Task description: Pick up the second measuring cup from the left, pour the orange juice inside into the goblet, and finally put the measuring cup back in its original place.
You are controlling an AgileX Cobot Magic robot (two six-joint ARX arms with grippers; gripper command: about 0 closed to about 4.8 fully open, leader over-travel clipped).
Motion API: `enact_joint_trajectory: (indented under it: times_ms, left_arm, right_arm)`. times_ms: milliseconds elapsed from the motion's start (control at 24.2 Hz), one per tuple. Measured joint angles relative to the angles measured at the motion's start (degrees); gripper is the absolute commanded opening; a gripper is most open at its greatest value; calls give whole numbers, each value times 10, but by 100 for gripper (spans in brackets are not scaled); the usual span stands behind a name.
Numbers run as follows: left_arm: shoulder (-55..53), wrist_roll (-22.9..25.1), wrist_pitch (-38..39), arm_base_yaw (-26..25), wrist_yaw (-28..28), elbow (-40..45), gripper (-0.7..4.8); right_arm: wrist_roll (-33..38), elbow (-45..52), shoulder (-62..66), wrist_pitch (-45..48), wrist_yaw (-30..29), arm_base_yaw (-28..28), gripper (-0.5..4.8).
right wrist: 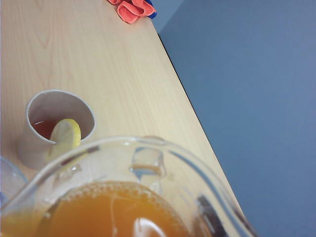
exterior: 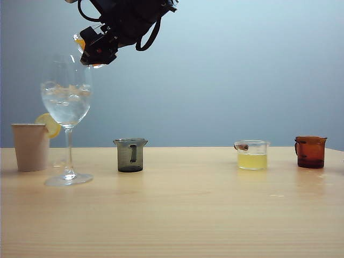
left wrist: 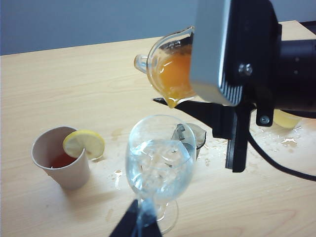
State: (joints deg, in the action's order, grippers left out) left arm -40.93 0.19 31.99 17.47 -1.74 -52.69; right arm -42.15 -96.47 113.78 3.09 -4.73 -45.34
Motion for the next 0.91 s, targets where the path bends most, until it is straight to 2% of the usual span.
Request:
enact_joint_trajectory:
  times_ms: [165,908]
  left_arm:
    - [0,0,0,0,0,0,-3]
    - [0,0,0,0,0,0,-3]
  right_arm:
    - [-29,0,0,0,1,-3,211]
    - [-76,0,0,0,7,-5,211]
